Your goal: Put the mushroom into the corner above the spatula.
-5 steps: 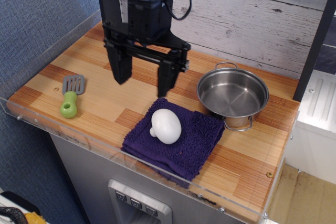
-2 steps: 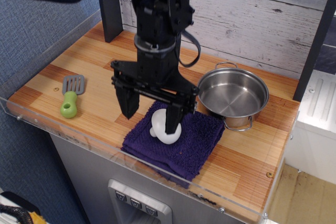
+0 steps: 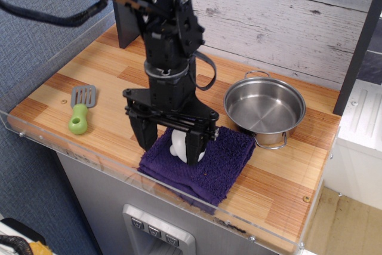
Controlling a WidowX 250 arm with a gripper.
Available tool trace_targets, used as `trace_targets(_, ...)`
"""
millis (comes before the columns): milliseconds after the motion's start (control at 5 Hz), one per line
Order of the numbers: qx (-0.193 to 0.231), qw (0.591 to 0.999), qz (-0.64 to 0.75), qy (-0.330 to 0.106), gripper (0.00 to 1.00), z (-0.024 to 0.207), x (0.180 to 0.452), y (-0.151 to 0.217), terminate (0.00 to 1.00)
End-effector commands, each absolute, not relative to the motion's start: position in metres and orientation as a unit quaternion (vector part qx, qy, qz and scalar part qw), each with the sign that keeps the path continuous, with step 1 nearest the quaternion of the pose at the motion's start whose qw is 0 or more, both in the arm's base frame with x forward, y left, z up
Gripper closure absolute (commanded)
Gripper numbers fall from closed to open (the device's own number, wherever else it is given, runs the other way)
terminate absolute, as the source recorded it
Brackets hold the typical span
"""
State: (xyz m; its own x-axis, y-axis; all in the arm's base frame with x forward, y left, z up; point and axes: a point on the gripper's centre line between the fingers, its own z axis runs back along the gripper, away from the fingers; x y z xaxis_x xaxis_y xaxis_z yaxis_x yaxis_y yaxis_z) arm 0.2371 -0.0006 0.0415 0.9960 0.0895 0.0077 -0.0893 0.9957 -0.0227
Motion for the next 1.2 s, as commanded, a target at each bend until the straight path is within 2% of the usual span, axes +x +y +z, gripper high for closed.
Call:
trace_targets(0,-0.015,0.998,0.064,-0.017,0.00,0.039,0.256,0.007,0.00)
trace_targets(200,-0.014,0.998,0.060,-0.006,0.00,0.032,0.262,0.004,0.00)
trace_targets(400,-0.008,0.998,0.055,0.003,1.00,0.027,0.263,0.001,0.00)
trace_targets(600,-0.006,0.999,0.050,0.008,1.00,0.027,0.262,-0.001,0.00)
trace_targets(800,-0.006,0.998,0.055,-0.005,1.00,0.046,0.262,-0.004,0.00)
trace_targets(1000,-0.029,0.997,0.064,-0.021,1.00,0.081,0.270,-0.005,0.00)
